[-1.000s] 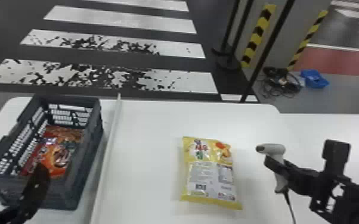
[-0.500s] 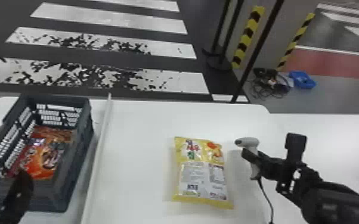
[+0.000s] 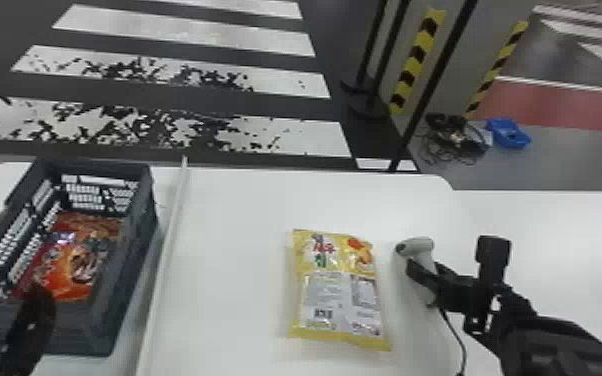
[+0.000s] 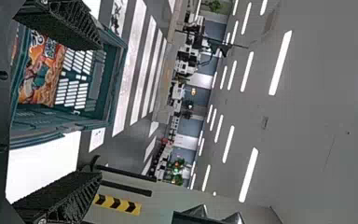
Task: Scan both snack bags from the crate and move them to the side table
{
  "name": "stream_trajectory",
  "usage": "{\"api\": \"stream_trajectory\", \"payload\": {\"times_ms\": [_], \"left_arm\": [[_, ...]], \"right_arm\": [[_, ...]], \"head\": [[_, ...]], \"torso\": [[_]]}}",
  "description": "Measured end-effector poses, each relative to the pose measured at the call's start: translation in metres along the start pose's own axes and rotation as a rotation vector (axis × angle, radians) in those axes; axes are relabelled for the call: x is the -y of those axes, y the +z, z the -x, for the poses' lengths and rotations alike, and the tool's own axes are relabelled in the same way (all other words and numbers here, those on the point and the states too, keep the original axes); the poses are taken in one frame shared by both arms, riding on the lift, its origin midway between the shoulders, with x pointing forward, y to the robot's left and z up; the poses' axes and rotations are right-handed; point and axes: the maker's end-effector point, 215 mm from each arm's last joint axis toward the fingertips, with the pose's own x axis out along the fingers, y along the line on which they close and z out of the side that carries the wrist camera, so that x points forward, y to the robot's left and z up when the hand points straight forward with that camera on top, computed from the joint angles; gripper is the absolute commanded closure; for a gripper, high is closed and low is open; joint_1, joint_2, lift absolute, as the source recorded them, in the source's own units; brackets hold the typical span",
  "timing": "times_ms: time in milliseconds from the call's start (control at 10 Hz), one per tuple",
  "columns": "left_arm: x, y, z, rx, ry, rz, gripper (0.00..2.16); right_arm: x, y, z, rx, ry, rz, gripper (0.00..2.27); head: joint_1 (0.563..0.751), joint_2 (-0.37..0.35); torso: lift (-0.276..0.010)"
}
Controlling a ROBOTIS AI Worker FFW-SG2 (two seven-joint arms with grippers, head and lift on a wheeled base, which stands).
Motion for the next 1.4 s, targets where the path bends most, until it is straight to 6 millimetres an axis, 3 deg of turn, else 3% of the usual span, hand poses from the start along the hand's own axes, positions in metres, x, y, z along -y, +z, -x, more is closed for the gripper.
{"api": "stream_trajectory", "payload": {"times_ms": [100, 300, 500, 700, 1100, 1300, 1400], "left_arm": [[0.000, 0.000, 0.000, 0.000, -0.001, 0.001, 0.03], [0.001, 0.000, -0.001, 0.002, -0.002, 0.002, 0.03], [0.002, 0.000, -0.001, 0.001, -0.004, 0.003, 0.03], [0.006, 0.000, -0.003, 0.003, -0.009, 0.009, 0.03], [0.005, -0.003, -0.002, 0.003, -0.011, 0.008, 0.03], [0.005, -0.002, -0.002, 0.009, -0.011, 0.008, 0.03], [0.004, -0.002, -0.002, 0.008, -0.011, 0.007, 0.03]], "right_arm": [[0.000, 0.000, 0.003, 0.004, 0.006, 0.000, 0.00], [-0.011, 0.020, 0.023, 0.058, 0.010, 0.027, 0.02], [-0.061, 0.044, 0.066, 0.109, 0.063, 0.044, 0.04], [-0.121, 0.039, 0.093, 0.108, 0.146, 0.034, 0.05], [-0.218, 0.000, 0.093, 0.087, 0.272, 0.042, 0.03], [-0.241, -0.006, 0.078, 0.062, 0.295, 0.070, 0.03], [-0.244, -0.007, 0.066, 0.049, 0.294, 0.078, 0.03]], "head": [[0.695, -0.235], [0.695, -0.232], [0.695, -0.190], [0.695, -0.114], [0.695, 0.024], [0.695, 0.061], [0.695, 0.070]], "torso": [[-0.095], [-0.095], [-0.095], [-0.095], [-0.095], [-0.095], [-0.095]]}}
